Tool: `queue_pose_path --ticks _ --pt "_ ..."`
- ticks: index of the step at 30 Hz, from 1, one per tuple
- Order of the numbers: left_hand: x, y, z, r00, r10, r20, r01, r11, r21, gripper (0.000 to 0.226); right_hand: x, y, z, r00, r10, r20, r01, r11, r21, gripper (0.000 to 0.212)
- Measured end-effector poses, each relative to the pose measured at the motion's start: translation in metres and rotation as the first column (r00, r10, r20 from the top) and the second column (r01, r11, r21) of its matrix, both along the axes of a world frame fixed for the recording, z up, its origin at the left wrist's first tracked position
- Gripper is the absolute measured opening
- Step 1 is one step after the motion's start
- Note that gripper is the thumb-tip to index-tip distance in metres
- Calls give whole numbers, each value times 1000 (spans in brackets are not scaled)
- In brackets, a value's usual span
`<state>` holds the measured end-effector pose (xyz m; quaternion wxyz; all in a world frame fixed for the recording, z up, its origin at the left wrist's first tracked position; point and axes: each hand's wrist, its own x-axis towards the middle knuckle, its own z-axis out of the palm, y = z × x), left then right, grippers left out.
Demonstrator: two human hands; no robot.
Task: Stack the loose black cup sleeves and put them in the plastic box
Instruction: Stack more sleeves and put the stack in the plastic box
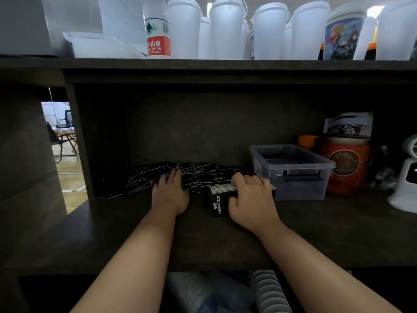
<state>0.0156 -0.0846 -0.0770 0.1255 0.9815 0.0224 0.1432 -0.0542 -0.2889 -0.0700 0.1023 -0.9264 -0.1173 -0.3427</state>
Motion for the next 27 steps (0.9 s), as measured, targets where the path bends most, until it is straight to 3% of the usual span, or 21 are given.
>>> queue_pose_path --ticks 2,7,12,15,19,21,24,27 --pt "2 0 1 1000 5 -24 -5 1000 5 69 0 0 0 1000 1 -4 -1 1000 1 26" --pt "-3 -2 2 991 33 132 -55 984 168 50 0 0 -1 1000 -2 -6 2 1000 0 25" --pt "-3 -1 3 999 2 44 -5 997 73 44 -1 1 -1 1000 0 -6 0 1000 3 25" --pt "-6 -2 6 994 -3 110 -12 991 131 36 -1 1 0 1000 3 -3 -3 1000 5 24" --pt "-10 -4 6 983 -32 182 20 998 68 51 -1 1 0 1000 -2 -4 2 1000 -2 28" --pt "-8 -3 4 986 -40 165 23 994 106 64 -1 1 0 1000 -1 -3 1 1000 -1 29" --pt "-6 0 2 984 -44 171 14 985 174 56 0 1 0 1000 4 -7 -4 1000 0 29" --pt "-7 -1 2 980 -48 191 25 993 118 48 0 1 1 1000 0 -14 0 1000 -4 31"
